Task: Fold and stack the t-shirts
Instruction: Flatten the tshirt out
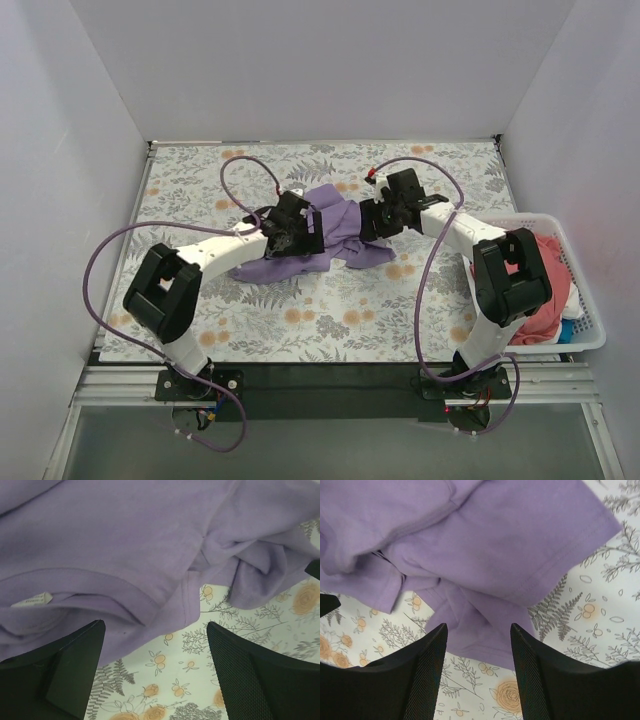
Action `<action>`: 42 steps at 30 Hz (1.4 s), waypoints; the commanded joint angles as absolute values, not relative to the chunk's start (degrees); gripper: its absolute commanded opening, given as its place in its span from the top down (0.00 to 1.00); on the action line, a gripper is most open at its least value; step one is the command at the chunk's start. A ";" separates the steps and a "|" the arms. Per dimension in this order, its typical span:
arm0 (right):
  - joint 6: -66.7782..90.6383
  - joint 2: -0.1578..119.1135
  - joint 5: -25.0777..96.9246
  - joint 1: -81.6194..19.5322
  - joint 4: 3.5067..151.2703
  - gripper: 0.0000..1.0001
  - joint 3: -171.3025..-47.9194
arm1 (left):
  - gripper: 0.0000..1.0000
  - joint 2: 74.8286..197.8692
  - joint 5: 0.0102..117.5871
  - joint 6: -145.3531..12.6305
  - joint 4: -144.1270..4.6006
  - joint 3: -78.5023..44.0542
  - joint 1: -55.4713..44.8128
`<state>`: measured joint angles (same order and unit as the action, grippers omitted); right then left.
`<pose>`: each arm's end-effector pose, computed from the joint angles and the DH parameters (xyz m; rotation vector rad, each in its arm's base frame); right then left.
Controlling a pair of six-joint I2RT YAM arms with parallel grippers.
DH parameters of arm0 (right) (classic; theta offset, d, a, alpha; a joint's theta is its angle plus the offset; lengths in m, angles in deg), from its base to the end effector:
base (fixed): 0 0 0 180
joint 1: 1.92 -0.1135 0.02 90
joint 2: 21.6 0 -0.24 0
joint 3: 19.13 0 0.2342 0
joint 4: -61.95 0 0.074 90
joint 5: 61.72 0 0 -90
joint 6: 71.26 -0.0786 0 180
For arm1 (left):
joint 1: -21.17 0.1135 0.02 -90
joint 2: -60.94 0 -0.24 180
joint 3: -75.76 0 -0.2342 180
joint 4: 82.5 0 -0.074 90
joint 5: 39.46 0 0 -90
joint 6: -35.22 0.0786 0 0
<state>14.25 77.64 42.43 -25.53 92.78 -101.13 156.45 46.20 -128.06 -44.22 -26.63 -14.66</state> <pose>0.3429 0.1708 0.1692 -0.5196 2.3867 0.5207 0.2878 -0.2005 0.1538 -0.8880 2.5238 -0.6038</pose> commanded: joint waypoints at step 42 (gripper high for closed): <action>7.76 71.92 40.50 -29.69 88.22 0.60 -89.26 | 0.15 176.56 21.79 -112.66 -41.12 14.61 -2.99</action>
<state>8.33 75.06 40.45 -29.31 87.36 -87.71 185.76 18.64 -102.99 -46.64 18.88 0.11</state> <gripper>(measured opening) 0.373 0.843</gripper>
